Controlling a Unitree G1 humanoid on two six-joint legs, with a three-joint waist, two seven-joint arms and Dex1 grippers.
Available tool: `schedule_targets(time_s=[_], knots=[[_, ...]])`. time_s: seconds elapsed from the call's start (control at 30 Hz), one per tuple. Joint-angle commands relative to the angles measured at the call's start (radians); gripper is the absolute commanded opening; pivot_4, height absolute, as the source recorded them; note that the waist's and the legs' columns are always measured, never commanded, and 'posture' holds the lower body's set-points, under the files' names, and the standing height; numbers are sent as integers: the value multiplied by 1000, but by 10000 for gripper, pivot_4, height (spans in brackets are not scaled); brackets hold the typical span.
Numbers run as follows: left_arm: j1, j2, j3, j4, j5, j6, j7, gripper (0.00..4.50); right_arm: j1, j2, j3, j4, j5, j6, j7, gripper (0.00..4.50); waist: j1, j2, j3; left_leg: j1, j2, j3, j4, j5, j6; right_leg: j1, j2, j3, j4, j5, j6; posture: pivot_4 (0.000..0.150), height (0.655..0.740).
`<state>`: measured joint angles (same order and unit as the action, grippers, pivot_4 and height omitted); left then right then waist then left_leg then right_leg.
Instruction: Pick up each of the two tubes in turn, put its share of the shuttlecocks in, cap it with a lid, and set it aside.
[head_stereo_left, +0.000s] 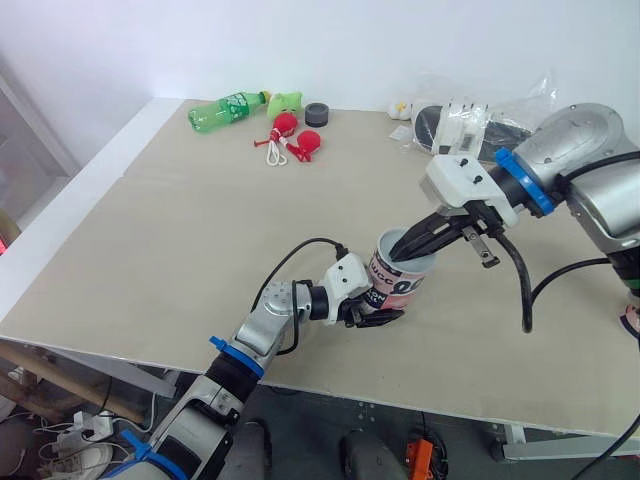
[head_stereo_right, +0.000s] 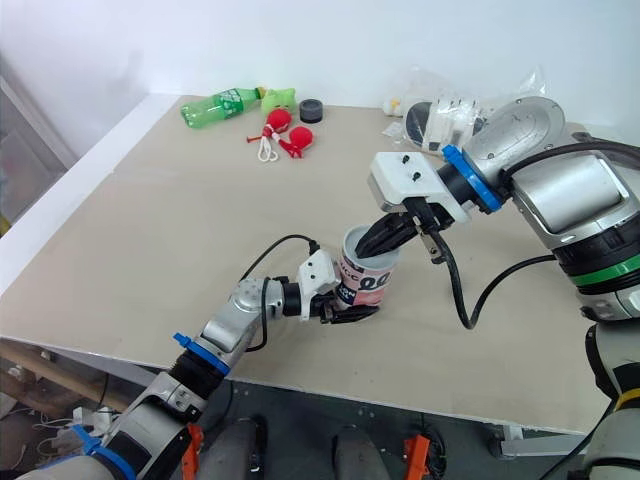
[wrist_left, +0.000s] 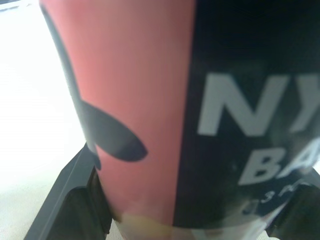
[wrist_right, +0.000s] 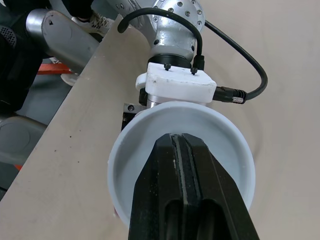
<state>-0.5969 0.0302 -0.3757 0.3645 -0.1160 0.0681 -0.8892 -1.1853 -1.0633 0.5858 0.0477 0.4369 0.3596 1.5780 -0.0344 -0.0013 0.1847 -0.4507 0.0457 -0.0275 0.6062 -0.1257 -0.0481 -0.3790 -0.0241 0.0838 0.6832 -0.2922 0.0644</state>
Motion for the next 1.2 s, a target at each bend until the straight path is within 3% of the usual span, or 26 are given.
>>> schedule_targets(time_s=[0.03, 0.4, 0.53, 0.63, 0.73, 0.87, 0.93, 1.0, 1.1, 1.17, 1.2], knots=[[7, -7, -5, -18, 0, 0, -11, 29557, 11, 13, 48, 76, -96, -28, 36, 762, -1, 0, 0, 2, 0, 0, 0, 0, 0, 2, 0, 0, 0, 0, 0, 1500, 7400], [3, -10, -7, -12, -3, -1, -12, 29557, -1, -13, 65, 144, -128, -86, 36, 762, -4, -1, 0, 8, 0, 0, -1, 0, 0, 7, 0, 0, 0, -3, 3, 1500, 7400], [7, -9, -9, -18, -2, -1, -13, 29557, -1, 25, -90, 136, -32, 3, 36, 762, -4, -1, 0, 8, 0, 0, -1, 0, 0, 7, 0, 0, 0, -3, 3, 1500, 7400], [11, -3, -2, -30, -10, 3, -19, 29557, 66, -14, -305, 66, 115, 150, -38, 762, 1, -2, 1, 7, 0, 1, -1, 0, 0, 7, 0, 1, 0, -1, 0, 1500, 7400], [21, -6, 12, -47, -26, 12, -17, 29557, 250, -17, -538, -88, 246, 272, -199, 762, 10, -2, 1, 4, 0, -1, -2, 0, -1, 6, -1, -1, -1, -3, -1, 1500, 7400], [18, -6, 33, -45, -35, 11, -2, 29557, 557, 78, -840, -318, 389, 416, -483, 762, 13, -3, 0, 4, -1, -2, -4, -2, -1, 6, -1, -2, -2, -4, -1, 1500, 7400], [12, -4, 42, -39, -38, 14, -6, 29557, 670, 126, -964, -394, 444, 476, -606, 5109, 12, -2, 0, 4, 0, -2, -3, -2, 0, 6, -1, -2, -1, -4, -2, 1500, 7400], [11, 1, 48, -39, -41, 18, -14, 29557, 752, 151, -1048, -459, 486, 515, -688, 12254, 11, -2, 0, 4, -1, -2, -3, -1, 0, 6, -1, -2, 0, -4, -1, 1500, 7400], [6, 6, 52, -31, -49, 20, -35, 29557, 911, 169, -1162, -558, 514, 551, -759, 25970, 11, -3, 0, 4, -1, -2, -2, 0, 0, 7, -1, -2, 0, -3, 1, 1500, 7400], [4, 12, 51, -26, -51, 21, -52, 29557, 1026, 159, -1192, -612, 457, 525, -765, 37504, 11, -3, 0, 4, -1, -3, -2, 0, 1, 7, -1, -2, -1, -6, 6, 1500, 7400], [3, 15, 52, -22, -51, 21, -57, 36533, 1085, 158, -1206, -641, 444, 517, -759, 42026, 11, -3, 0, 4, -1, -2, -1, 0, 1, 7, -1, -2, -1, -6, 6, 1500, 7400]])
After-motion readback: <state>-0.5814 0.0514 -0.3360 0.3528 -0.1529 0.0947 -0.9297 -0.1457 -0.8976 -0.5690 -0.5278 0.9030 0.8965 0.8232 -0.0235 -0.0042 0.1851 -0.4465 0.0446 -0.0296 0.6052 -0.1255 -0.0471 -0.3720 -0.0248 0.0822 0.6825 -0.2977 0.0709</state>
